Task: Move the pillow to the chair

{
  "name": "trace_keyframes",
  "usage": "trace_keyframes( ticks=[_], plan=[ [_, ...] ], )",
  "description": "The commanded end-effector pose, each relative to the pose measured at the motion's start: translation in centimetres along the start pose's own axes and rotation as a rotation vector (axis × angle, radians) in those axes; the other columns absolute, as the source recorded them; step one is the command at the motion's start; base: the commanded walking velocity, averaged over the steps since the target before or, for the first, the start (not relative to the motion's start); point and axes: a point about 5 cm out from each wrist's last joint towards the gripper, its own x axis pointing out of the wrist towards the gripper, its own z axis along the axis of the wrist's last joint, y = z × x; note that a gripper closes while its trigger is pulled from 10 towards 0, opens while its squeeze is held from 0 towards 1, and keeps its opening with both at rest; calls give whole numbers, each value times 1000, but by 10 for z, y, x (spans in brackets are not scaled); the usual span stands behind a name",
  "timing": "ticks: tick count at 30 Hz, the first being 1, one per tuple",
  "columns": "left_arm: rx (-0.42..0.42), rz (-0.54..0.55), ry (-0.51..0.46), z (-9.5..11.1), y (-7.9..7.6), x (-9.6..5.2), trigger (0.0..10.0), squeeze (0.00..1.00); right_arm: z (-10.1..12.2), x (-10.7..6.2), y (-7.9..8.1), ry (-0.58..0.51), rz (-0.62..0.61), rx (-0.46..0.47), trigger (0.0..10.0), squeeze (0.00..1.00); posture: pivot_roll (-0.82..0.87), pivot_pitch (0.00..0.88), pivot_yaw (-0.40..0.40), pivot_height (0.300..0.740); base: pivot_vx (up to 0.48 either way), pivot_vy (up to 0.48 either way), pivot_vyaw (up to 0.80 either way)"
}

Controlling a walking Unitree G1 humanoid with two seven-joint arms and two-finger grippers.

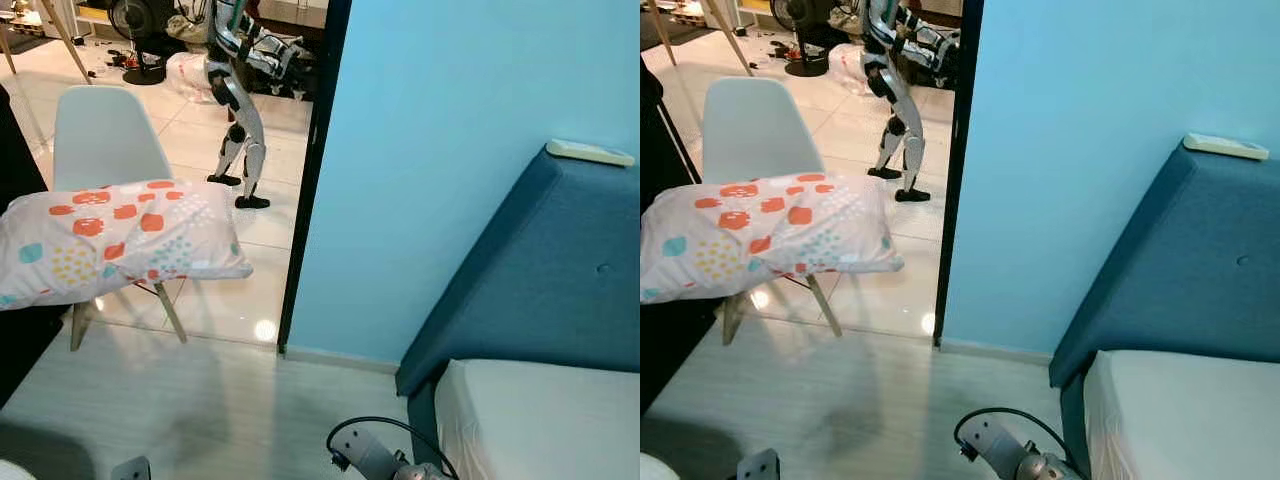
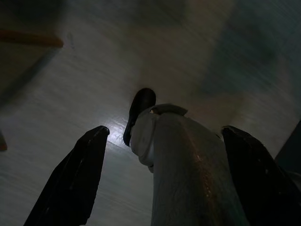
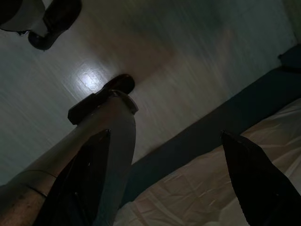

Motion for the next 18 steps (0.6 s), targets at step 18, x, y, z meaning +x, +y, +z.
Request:
trace_keyframes(
  ticks=[18],
  plan=[
    [114,-20,79,-14,-5,-2,10000,0,0,0,-4,-11,-73,87,10000,0,106,7,-117,740,0,0,0]
  ],
)
